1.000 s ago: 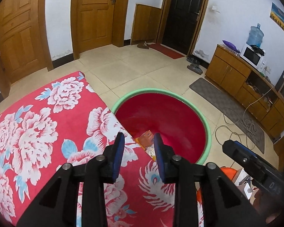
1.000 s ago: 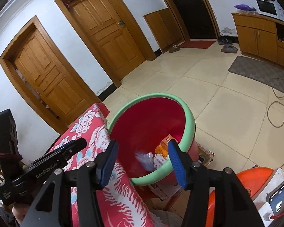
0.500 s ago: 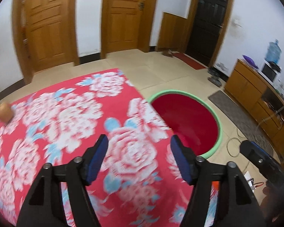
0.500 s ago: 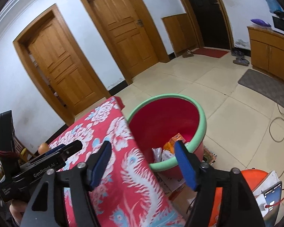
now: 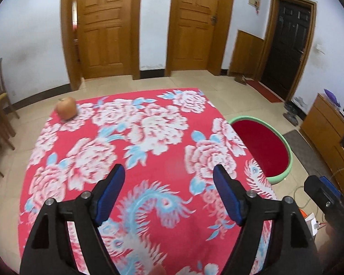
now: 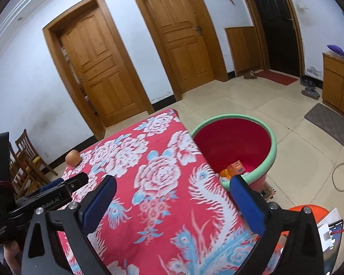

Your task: Collect trash

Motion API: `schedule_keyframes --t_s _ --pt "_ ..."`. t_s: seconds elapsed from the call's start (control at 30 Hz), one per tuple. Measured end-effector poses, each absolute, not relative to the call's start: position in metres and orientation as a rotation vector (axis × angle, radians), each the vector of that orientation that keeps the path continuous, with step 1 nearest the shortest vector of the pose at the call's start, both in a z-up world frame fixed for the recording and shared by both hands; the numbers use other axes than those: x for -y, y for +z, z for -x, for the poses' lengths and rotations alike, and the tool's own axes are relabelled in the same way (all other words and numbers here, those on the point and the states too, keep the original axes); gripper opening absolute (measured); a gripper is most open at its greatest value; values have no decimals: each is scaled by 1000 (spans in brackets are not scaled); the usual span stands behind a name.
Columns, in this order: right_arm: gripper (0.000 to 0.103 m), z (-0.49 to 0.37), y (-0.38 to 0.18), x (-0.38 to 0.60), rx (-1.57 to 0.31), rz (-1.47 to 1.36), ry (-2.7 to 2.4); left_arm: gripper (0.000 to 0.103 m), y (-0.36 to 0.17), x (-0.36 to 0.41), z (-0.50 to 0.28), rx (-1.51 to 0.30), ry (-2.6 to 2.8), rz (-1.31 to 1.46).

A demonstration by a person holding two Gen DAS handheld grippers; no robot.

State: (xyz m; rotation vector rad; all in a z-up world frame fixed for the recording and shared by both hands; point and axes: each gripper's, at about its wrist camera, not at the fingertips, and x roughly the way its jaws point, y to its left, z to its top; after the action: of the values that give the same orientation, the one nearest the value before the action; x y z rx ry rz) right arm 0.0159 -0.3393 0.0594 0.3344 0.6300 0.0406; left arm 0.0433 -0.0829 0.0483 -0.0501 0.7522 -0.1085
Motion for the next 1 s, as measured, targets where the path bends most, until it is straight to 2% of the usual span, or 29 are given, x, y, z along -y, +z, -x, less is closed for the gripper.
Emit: schedule_keyframes --t_s 0.43,1.0 --pt "103 4 59 304 -625 -272 76 81 51 52 -3 -717 -3 52" --pt "103 9 53 296 -637 -263 70 81 47 39 3 -711 36 70"
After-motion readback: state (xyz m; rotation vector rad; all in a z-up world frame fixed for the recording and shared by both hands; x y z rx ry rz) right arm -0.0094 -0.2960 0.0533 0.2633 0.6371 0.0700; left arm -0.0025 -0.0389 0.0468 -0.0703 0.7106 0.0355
